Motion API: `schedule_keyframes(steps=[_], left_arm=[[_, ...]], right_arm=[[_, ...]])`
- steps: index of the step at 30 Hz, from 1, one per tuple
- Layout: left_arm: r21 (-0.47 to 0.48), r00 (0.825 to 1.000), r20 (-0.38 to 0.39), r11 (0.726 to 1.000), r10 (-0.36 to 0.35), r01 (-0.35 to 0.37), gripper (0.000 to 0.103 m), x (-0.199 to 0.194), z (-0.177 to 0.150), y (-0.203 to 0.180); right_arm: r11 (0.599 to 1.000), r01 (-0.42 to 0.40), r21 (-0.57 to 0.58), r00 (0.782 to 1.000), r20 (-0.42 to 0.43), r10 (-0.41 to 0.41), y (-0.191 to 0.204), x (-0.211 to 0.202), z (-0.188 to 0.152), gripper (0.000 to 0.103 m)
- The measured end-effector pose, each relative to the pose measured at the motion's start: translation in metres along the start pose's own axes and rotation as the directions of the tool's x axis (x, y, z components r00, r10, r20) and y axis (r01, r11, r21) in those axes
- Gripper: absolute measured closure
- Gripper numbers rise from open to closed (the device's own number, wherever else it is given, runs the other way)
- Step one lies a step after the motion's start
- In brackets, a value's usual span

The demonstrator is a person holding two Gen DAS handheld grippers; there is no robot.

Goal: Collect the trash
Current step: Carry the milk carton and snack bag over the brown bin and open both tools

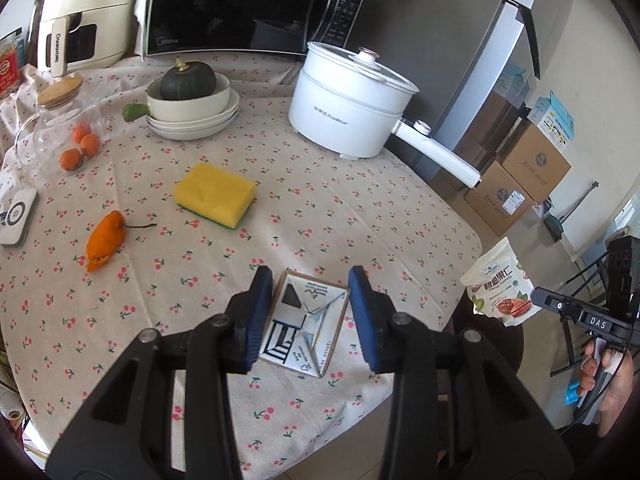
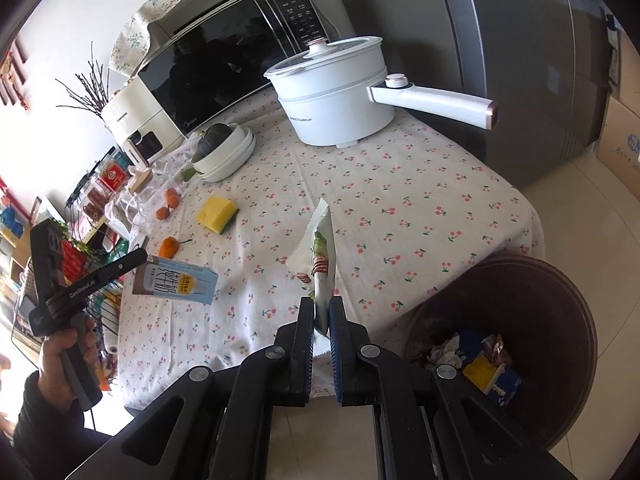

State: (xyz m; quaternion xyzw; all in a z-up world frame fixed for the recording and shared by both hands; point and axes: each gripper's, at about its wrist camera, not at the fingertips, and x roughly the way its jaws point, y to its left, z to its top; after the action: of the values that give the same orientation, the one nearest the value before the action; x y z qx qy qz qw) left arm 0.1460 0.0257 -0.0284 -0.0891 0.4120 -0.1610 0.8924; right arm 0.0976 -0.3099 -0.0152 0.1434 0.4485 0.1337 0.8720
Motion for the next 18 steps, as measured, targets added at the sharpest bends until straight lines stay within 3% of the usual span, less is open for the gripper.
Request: schedule_keyframes(steps=[11,18], left_arm=[[0.096,0.989,-0.013,0.984,-0.15,0.151,0.062,0.016,0.003,-0.086],[0.14,0.961,-0.077,0.951,-0.267,0.275,0.062,0.043,-0.006,-0.154]], right_arm=[[0.994,0.068,0.089,0.997,0.028,-0.071,-0.062,-0.033,-0.019,0.095],[0.984,0.121,0.134,0.992,0.007,-0.123,-0.103,-0.045,-0.039,0.095]])
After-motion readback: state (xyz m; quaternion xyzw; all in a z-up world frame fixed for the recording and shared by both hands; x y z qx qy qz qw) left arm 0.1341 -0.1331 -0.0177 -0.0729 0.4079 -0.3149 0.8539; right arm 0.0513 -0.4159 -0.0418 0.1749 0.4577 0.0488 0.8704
